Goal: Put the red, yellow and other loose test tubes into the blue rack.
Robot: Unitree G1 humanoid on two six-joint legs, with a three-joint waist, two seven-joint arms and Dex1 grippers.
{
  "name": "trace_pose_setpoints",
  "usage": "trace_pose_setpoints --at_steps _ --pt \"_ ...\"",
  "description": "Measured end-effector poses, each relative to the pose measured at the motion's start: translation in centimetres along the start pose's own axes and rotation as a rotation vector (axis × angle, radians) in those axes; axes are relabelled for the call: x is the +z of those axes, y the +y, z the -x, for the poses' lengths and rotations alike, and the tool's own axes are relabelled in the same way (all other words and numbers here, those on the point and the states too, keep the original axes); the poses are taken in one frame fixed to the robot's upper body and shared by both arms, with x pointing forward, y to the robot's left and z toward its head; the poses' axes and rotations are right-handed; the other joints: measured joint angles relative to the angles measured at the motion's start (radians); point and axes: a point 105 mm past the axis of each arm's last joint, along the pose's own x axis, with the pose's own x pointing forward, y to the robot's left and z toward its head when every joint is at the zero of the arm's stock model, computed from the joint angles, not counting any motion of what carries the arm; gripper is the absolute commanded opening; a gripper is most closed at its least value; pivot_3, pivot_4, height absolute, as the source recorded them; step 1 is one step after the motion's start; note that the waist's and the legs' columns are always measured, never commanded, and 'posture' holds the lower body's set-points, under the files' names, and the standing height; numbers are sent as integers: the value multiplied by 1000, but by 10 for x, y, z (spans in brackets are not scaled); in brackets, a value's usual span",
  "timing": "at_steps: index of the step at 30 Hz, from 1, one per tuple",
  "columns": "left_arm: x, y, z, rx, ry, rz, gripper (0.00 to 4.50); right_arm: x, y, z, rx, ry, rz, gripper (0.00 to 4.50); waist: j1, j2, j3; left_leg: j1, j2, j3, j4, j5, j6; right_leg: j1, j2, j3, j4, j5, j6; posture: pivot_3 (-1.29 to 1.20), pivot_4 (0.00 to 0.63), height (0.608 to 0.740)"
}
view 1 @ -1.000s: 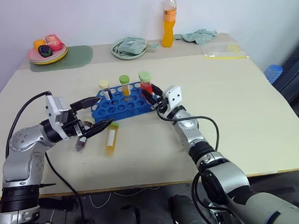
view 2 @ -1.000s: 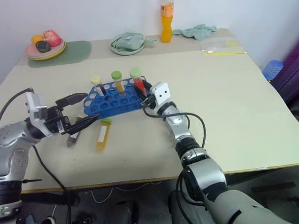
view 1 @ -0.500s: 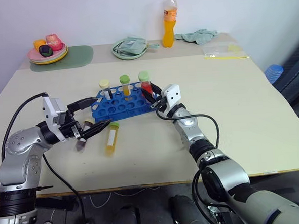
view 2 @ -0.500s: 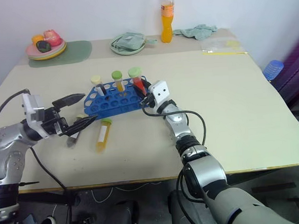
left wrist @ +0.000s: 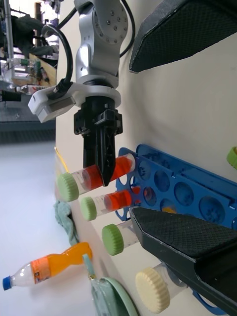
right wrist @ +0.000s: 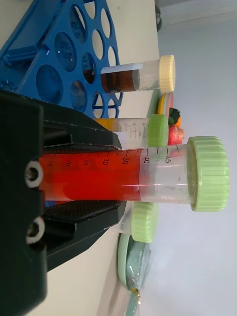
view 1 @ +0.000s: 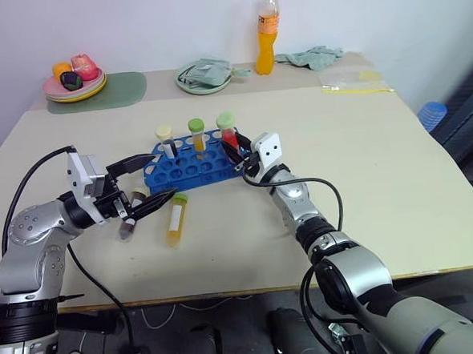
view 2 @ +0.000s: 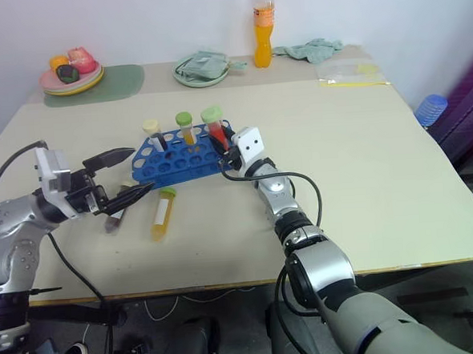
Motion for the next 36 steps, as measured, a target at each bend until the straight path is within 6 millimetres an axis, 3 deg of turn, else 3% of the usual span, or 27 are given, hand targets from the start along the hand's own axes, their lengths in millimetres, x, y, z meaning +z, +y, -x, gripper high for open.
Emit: trace_pose_setpoints --at_steps 7,14,18,23,29,33,36 --pt "1 1 1 7 -3 -5 4500 -1 -2 3 20 -9 -56 4459 1 0 0 0 0 0 0 0 0 0 0 0 0 0 0 0 150 740" --pt "1 0 1 8 -1 -4 4500 5 -6 5 35 -30 -33 4459 2 0 0 0 0 0 0 0 0 0 -1 0 0 0 0 0 150 740" --pt "1 -1 1 9 -1 -4 4500 18 -23 20 37 -81 16 4459 4 0 0 0 -1 0 0 0 0 1 -1 0 0 0 0 0 150 740" --pt "-1 -3 2 9 -3 2 4500 44 -54 48 8 -124 67 4459 4 0 0 0 0 -1 0 0 0 1 -1 0 0 0 0 0 150 740" --pt "-2 -4 0 5 -15 8 4500 76 -75 67 -14 -140 57 4459 4 0 0 0 0 -1 0 0 0 0 -1 0 0 0 0 0 150 740" --pt "-4 -6 2 -7 -6 13 4500 94 -72 81 62 -136 -14 4459 9 0 0 0 0 -1 0 0 0 1 -1 0 -1 0 0 0 150 740" --pt "-8 -7 6 -4 5 24 4500 94 -69 100 131 -73 12 4459 19 0 0 0 0 0 0 0 0 1 -1 0 -1 0 0 0 150 740"
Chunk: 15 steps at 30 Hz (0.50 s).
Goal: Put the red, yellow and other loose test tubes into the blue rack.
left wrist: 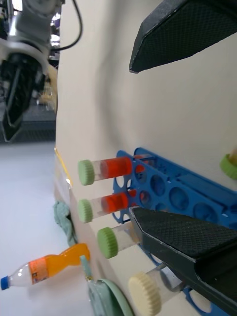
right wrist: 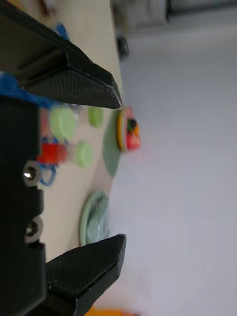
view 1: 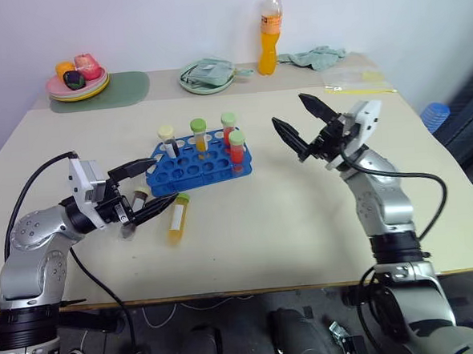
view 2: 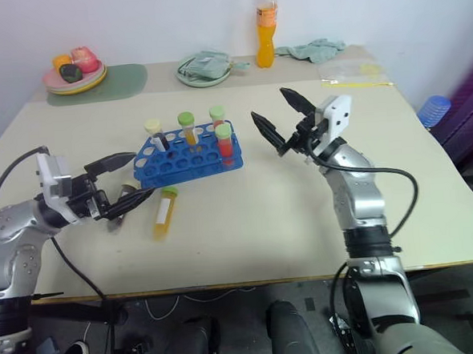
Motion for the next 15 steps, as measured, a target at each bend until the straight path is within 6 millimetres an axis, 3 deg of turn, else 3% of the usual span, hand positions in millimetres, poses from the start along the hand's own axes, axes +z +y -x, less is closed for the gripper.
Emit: trace_pose_setpoints --at_steps 4,8,15 --pt "-1 1 1 8 0 1 4500 2 7 13 63 62 -17 4459 10 0 0 0 0 1 0 0 0 0 0 0 0 0 0 0 150 740" --pt "-1 0 2 9 -7 -4 4500 12 15 12 107 64 -18 4459 10 0 0 0 0 1 0 0 0 0 0 0 0 0 0 0 150 740" --pt "-8 4 5 50 62 48 4500 3 17 9 95 110 -38 4459 10 -1 0 0 0 3 0 0 0 0 0 0 0 0 0 0 150 740"
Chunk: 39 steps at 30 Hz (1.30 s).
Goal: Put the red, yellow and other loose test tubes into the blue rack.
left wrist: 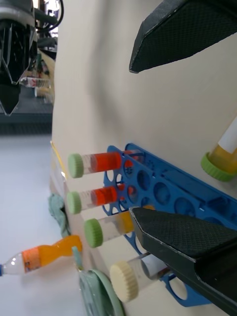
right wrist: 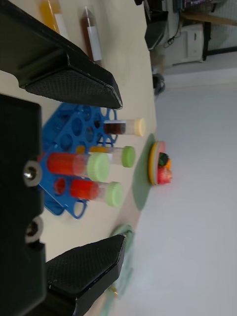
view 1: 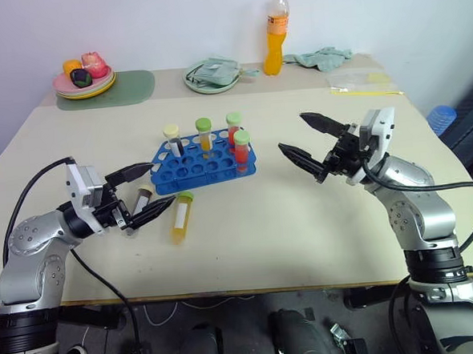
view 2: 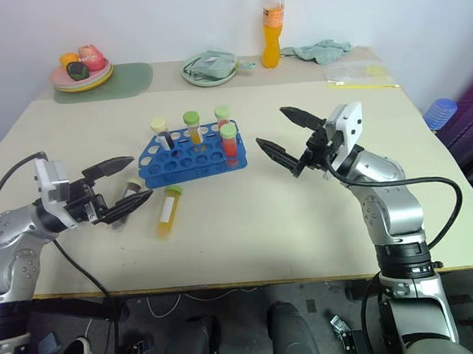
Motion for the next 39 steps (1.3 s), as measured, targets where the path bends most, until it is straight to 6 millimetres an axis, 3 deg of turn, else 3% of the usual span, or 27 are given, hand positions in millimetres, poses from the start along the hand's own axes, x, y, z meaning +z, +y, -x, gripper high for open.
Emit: trace_pose_setpoints --at_steps 4,9,12,17,22,28,31,39 --pt "-5 12 -5 171 178 105 4500 -3 -5 1 -17 20 33 4459 3 0 0 0 0 -2 1 0 0 1 0 0 0 0 1 0 150 740" --pt "12 11 -18 306 272 285 4500 -4 -8 1 -9 19 44 4459 1 -1 1 0 -1 -6 1 0 0 1 0 -1 0 0 1 0 150 740" --pt "20 -1 -21 287 367 338 4500 -9 -11 2 -4 35 48 4459 -1 -1 1 0 -1 -6 1 0 0 1 1 -1 1 0 1 0 150 740" --pt "14 -23 -19 199 546 442 4500 -4 -7 5 88 32 55 4459 -3 -1 1 0 -1 -7 1 0 0 1 1 -1 1 0 1 0 150 740" --pt "7 -19 -2 192 682 510 4500 -1 1 11 197 38 59 4459 0 -1 1 1 -1 -8 0 0 0 1 0 -1 1 0 1 0 150 740" --pt "2 0 -8 210 755 698 4500 -5 17 1 264 20 13 4459 3 -2 1 0 -2 -9 0 1 -3 1 0 -2 0 0 1 0 150 740" --pt "0 -3 -17 169 818 727 4500 -6 19 -1 269 14 8 4459 4 -2 1 -1 -3 -9 0 2 -4 1 -1 -2 0 0 1 0 150 740" --pt "-9 -4 -28 162 990 665 4500 -8 25 -7 275 -7 7 4459 0 -2 1 -1 -3 -7 -1 3 -6 0 1 -2 1 0 1 0 150 740"
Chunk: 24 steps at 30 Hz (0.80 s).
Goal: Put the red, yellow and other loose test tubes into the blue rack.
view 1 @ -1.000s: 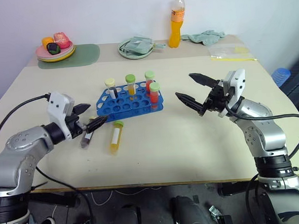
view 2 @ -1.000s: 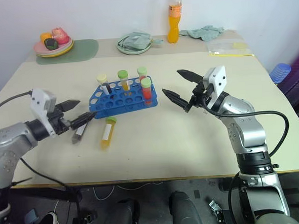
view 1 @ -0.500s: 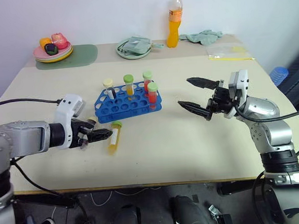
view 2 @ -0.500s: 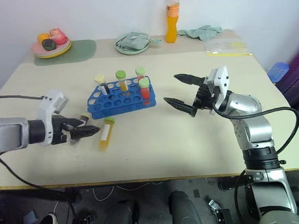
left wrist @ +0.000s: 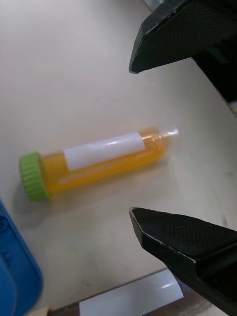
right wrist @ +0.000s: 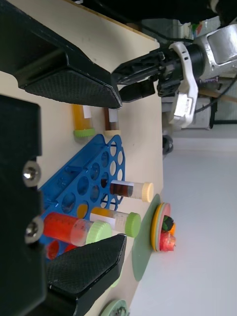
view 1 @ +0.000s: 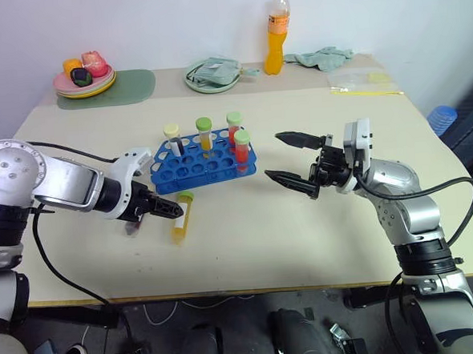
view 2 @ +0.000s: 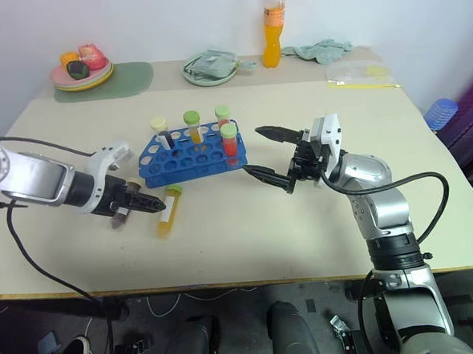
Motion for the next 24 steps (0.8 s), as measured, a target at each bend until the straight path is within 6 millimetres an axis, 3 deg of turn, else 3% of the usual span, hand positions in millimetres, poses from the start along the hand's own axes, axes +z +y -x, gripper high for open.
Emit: trace_pose_setpoints --at_steps 4,9,14,24 --pt "1 6 -6 24 37 19 4500 -2 1 -1 -1 6 4 4459 0 0 0 0 0 1 0 0 0 0 0 0 0 0 0 0 150 740" --pt "19 0 -22 15 49 19 4500 -3 3 -5 -7 -12 -3 4459 4 0 0 -1 -1 1 1 0 0 1 -1 0 -1 0 0 0 150 740" --pt "22 -5 -35 6 68 8 4500 -4 2 -6 -23 -17 -14 4459 -1 0 0 -1 -1 1 0 0 0 0 0 0 0 0 0 0 150 740" --pt "10 0 -42 23 97 -7 4500 -8 2 -3 -49 -9 -32 4459 3 0 0 -1 0 0 1 0 0 0 -1 0 0 0 0 0 150 740"
